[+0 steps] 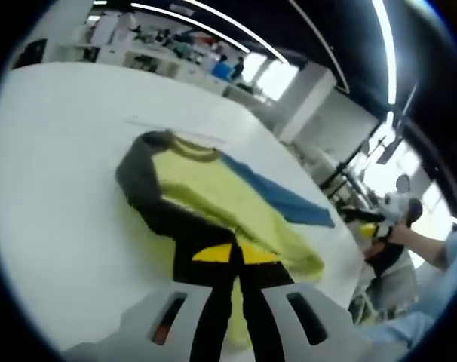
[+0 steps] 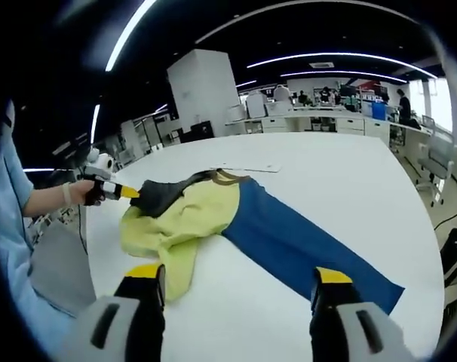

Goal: Fold the garment on the visible template until the final outline fits inside the template.

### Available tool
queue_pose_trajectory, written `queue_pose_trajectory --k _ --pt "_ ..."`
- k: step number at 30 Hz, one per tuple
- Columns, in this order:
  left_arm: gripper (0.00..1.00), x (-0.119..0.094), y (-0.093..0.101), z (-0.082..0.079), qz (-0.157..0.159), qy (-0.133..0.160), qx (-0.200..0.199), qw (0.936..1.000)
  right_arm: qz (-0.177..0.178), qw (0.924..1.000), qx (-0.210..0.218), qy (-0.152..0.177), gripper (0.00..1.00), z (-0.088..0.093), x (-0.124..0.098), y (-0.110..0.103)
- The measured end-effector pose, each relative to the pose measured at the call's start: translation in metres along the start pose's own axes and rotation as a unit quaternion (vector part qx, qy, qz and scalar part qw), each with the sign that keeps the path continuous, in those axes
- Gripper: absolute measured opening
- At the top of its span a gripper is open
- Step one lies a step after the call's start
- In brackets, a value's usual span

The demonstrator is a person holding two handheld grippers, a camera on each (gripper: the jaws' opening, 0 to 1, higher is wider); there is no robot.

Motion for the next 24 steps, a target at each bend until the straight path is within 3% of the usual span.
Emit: queue_pose_trajectory --k 3,10,18,24 --pt "0.0 0.014 0.009 0.012 0.011 -0.012 -0.002 0.9999 0.004 1.0 0.002 -0.001 0.78 0.002 -0.004 0.004" --pt "0.0 0.044 0.009 0.038 0.006 -0.045 -0.007 0.999 0.008 1.0 0.005 -0.002 0.78 0.004 -0.006 0.004" --pt "0.0 0.054 0.007 0.059 -0.013 -0.056 -0.021 0.9981 0.007 0.9999 0.012 -0.002 0.77 0.007 -0.004 0.0" --pt "0.0 0.054 0.007 0.061 -0.012 -0.049 -0.015 0.9986 0.007 0.9999 0.015 -0.001 0.77 0.009 -0.003 0.0"
Point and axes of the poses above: the point that each gripper's makers call its tool centre point, and the gripper's own axes: x roughly forward along the fingers, y roughly to its right, z roughly out of its underside, the point moved 8 cm from there along -x, roughly backward along the fingers, and after that the axes turned 9 degrees about y, right-handed, at the moved point
